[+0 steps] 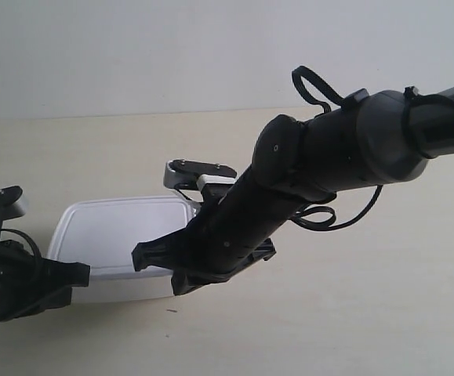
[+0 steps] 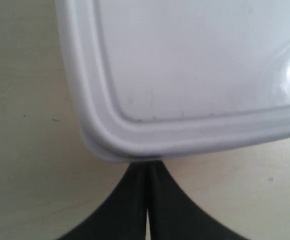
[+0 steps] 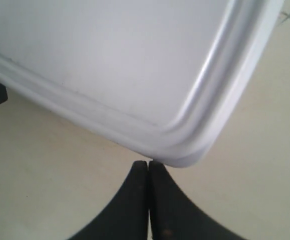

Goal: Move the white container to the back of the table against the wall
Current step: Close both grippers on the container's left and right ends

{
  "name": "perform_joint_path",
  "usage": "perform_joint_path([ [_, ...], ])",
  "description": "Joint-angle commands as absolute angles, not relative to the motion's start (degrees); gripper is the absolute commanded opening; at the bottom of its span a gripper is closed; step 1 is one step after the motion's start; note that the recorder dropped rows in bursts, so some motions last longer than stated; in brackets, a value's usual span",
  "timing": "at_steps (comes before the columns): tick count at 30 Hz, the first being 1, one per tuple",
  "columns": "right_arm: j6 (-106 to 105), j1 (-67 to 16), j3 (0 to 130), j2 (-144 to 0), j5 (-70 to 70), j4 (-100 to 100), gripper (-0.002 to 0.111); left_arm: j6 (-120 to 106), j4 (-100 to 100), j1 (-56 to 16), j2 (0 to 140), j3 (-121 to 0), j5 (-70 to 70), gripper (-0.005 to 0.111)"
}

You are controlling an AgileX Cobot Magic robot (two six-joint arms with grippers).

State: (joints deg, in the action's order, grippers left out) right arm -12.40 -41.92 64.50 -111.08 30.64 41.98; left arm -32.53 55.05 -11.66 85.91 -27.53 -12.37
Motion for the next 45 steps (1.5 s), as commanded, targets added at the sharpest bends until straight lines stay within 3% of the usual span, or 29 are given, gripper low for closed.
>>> perform_joint_path([
  [1,-12.9,-41.96,64.33,-111.96,29.64,42.09,0.0,-32.76,55.67,-12.03,87.07,-29.53,-11.6,0.0],
  [35,-13.66,-41.14,64.42,-115.83,16.79,41.21,0.0,-32.76,55.67,-12.03,94.56,-36.1,-6.98,0.0],
  [45,-13.66,-40.2,71.47,-119.12,21.22,40.08,0.0,-33.0,55.67,-12.03,98.01,-38.75,-7.06,0.0],
])
